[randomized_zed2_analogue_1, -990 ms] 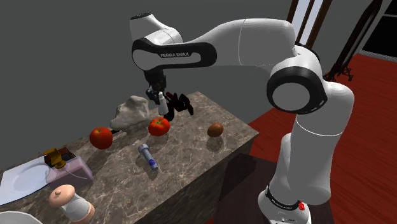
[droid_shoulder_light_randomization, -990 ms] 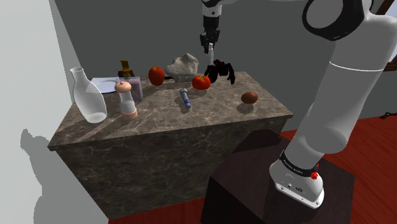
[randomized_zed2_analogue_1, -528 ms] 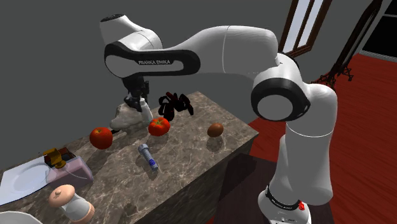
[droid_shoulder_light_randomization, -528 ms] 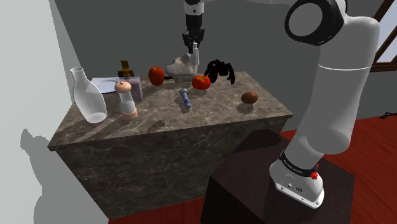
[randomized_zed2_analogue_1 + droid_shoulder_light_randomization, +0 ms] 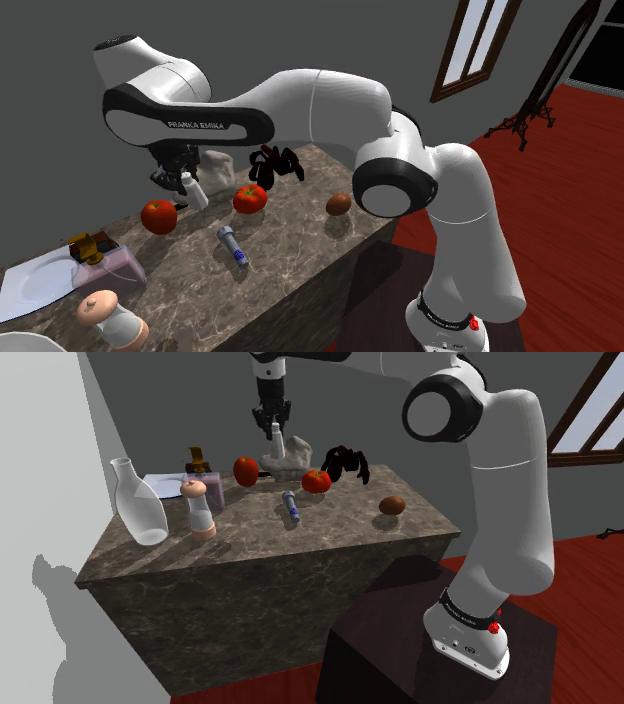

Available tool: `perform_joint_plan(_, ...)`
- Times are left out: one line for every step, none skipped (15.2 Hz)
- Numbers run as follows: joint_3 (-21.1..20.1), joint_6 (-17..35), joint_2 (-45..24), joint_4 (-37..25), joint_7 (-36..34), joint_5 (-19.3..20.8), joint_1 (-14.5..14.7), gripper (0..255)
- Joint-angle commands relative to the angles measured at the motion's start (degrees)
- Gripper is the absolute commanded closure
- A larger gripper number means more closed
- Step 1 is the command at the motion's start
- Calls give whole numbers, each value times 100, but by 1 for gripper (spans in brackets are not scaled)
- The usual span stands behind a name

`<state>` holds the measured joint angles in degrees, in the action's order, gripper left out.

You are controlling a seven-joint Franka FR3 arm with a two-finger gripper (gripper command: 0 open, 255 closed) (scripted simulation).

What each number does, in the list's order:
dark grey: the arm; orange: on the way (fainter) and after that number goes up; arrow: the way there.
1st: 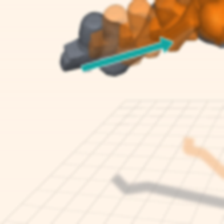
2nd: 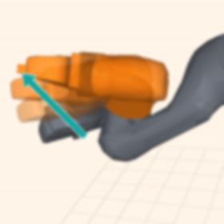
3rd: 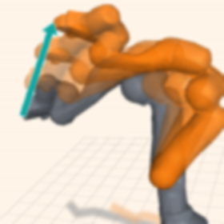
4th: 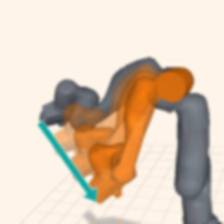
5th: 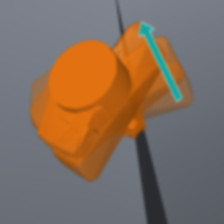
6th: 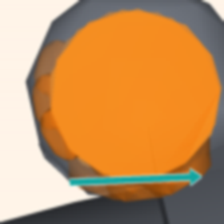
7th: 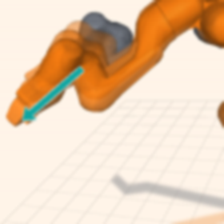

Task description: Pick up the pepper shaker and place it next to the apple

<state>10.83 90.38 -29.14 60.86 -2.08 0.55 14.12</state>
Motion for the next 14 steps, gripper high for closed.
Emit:
perform_joint_plan(-7,122,-10,113,-39,3,24,255)
perform_joint_plan(-7,217,20,238,-46,8,33,255)
perform_joint_plan(-7,310,46,357,-53,12,41,255)
perform_joint_plan(-7,401,69,471,-59,16,48,255)
perform_joint_plan(-8,490,89,581,-66,20,54,255)
perform_joint_plan(-8,577,107,686,-72,23,61,255)
perform_joint_plan(-9,663,122,787,-79,26,66,255)
perform_joint_plan(-9,747,135,884,-85,29,71,255)
perform_joint_plan(-10,830,145,978,-91,31,76,255)
perform_joint_plan(-11,911,154,1069,-96,33,80,255)
perform_joint_plan(-11,992,160,1156,-102,35,84,255)
perform_joint_plan(-12,1071,165,1240,-107,37,88,255)
perform_joint_plan(-13,1150,168,1322,-113,38,91,255)
perform_joint_plan(-14,1227,169,1401,-118,39,94,255)
